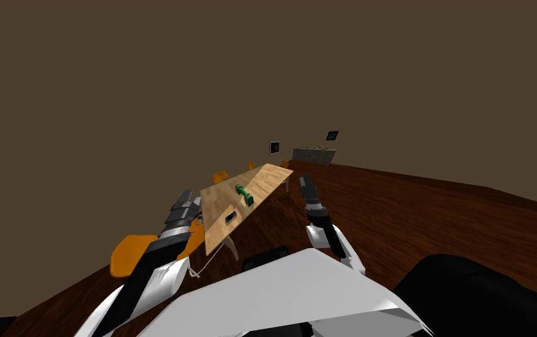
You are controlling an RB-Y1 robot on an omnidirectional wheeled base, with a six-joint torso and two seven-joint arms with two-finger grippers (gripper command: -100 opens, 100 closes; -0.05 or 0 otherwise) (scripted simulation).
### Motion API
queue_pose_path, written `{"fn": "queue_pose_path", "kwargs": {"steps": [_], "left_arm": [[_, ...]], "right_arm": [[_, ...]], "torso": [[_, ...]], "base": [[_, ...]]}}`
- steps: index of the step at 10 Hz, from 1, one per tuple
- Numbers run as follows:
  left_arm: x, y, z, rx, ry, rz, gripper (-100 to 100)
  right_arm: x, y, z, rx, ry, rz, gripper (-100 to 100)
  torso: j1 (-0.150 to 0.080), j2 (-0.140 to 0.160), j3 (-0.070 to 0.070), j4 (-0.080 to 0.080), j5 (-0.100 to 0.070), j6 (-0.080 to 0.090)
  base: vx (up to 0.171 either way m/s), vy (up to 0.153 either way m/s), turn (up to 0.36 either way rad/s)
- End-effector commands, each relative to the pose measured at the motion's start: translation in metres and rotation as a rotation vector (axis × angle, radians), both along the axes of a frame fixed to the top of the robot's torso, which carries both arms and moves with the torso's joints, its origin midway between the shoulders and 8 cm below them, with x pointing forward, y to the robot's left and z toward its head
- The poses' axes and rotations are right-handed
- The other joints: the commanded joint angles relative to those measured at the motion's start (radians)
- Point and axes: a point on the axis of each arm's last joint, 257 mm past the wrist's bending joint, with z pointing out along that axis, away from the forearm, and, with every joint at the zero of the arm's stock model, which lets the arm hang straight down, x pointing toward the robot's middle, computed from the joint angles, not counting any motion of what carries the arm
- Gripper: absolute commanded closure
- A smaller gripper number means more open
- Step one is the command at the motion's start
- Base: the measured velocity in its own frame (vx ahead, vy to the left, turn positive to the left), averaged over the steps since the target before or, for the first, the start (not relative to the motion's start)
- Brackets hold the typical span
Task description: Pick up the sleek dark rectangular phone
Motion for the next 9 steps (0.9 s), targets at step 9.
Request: {"fn": "queue_pose_path", "kwargs": {"steps": [9], "left_arm": [[0.018,0.108,-0.065,-0.001,0.269,0.199,-100]], "right_arm": [[0.0,0.0,0.0,0.0,0.0,0.0,0]], "torso": [[0.0,-0.001,0.0,0.0,0.0,0.0]], "base": [[0.018,-0.031,-0.063]]}}
